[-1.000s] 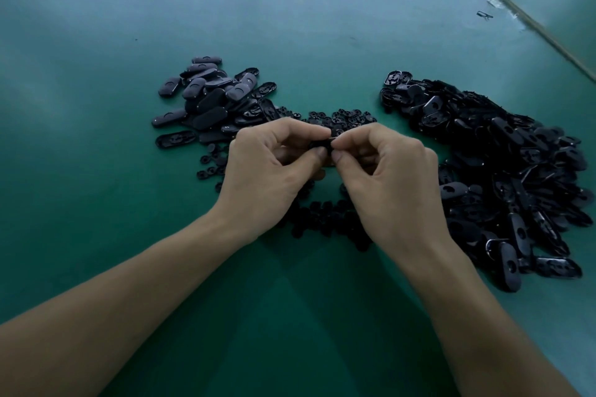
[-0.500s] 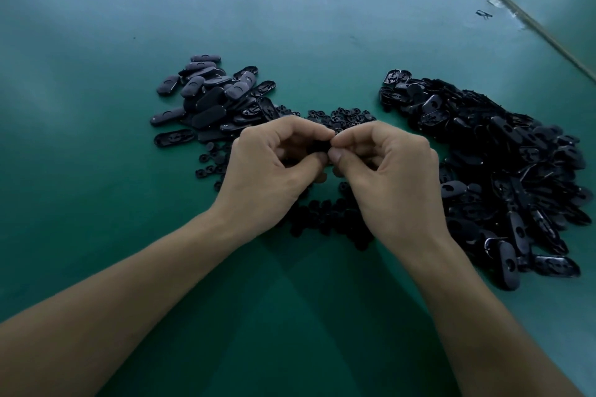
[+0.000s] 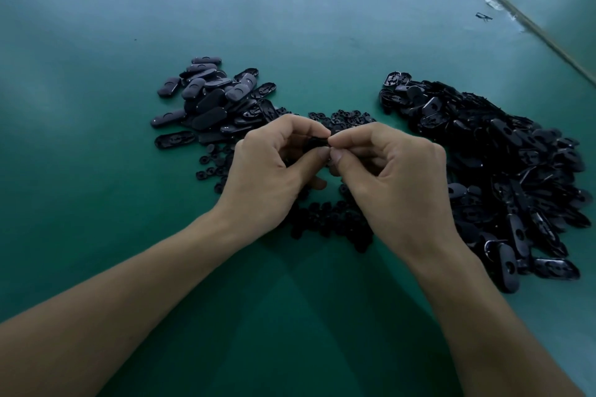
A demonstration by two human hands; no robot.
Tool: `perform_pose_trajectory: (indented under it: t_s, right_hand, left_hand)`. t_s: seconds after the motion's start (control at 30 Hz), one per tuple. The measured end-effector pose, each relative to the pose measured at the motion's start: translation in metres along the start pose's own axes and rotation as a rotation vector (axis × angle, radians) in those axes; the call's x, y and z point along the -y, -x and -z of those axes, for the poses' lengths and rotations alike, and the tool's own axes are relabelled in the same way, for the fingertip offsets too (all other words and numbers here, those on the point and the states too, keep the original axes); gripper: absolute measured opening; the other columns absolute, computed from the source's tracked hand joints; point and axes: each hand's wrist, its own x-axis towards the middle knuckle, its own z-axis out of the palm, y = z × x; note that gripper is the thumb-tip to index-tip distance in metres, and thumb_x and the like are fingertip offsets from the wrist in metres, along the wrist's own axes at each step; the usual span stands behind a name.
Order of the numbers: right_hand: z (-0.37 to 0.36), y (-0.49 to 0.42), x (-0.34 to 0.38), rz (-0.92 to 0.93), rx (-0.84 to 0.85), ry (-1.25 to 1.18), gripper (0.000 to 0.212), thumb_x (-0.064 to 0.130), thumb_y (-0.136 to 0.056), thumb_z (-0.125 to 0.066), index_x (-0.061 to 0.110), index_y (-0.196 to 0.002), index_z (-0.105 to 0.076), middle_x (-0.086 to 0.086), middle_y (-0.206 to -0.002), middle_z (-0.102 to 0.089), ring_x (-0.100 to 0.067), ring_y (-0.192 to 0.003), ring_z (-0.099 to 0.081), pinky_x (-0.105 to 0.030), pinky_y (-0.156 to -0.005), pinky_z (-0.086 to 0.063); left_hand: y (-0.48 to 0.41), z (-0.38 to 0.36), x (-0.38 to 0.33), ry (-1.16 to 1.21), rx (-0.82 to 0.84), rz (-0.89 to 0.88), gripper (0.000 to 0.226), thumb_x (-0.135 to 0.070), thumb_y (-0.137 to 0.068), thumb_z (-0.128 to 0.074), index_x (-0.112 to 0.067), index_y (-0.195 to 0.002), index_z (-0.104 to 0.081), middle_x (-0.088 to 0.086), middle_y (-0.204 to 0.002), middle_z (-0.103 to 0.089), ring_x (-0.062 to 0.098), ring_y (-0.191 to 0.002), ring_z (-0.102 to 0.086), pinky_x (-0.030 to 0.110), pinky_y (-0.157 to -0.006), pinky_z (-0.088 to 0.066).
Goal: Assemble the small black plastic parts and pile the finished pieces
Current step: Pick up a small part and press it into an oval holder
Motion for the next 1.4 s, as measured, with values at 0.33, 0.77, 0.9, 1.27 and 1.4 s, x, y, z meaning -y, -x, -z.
perform_pose_trajectory:
  t_s: [0.33,0.77,0.9,1.27,1.4]
  right_hand:
    - [0.003,-0.004,-0.009,-0.114,0.086,-0.078,0.02,0.01,-0.088,-0.075,0.024,-0.103,-0.076,0.013,-0.09,-0.074,-0.003,-0.085,-0.07,-0.02,-0.082,-0.056]
    - [0.009,-0.008,-0.015,-0.202,0.118,-0.226,0.014,0.011,-0.084,-0.08,0.022,-0.092,-0.076,0.007,-0.082,-0.077,-0.008,-0.078,-0.073,-0.027,-0.078,-0.06]
    - [0.009,-0.008,-0.016,-0.199,0.114,-0.233,0.014,0.01,-0.084,-0.079,0.022,-0.092,-0.076,0.007,-0.081,-0.077,-0.008,-0.078,-0.073,-0.027,-0.077,-0.06]
    - [0.006,-0.008,-0.016,-0.214,0.118,-0.135,0.01,0.014,-0.085,-0.076,0.024,-0.085,-0.072,0.007,-0.075,-0.074,-0.007,-0.07,-0.07,-0.028,-0.069,-0.058]
    - [0.005,-0.008,-0.013,-0.225,0.111,-0.13,0.009,0.015,-0.085,-0.074,0.023,-0.085,-0.072,0.007,-0.074,-0.073,-0.008,-0.07,-0.069,-0.032,-0.069,-0.059]
  left_hand:
    - [0.0,0.001,-0.001,0.087,-0.003,0.024,0.022,0.004,-0.091,-0.067,-0.017,-0.098,-0.068,0.002,-0.083,-0.075,0.013,-0.075,-0.072,0.023,-0.066,-0.058]
    - [-0.002,0.002,0.001,0.178,-0.004,0.053,0.02,0.003,-0.086,-0.073,-0.014,-0.097,-0.071,0.002,-0.082,-0.076,0.013,-0.074,-0.073,0.022,-0.066,-0.058]
    - [-0.002,0.002,0.002,0.18,-0.004,0.065,0.019,0.003,-0.086,-0.073,-0.012,-0.098,-0.071,0.002,-0.082,-0.076,0.014,-0.074,-0.074,0.022,-0.066,-0.058]
    - [-0.001,0.002,0.002,0.125,0.005,0.049,0.022,0.004,-0.084,-0.075,-0.016,-0.094,-0.072,-0.002,-0.075,-0.074,0.012,-0.07,-0.072,0.022,-0.067,-0.059]
    - [-0.002,0.003,0.002,0.123,-0.008,0.044,0.021,0.0,-0.082,-0.078,-0.017,-0.094,-0.073,0.0,-0.075,-0.075,0.014,-0.069,-0.073,0.023,-0.067,-0.059]
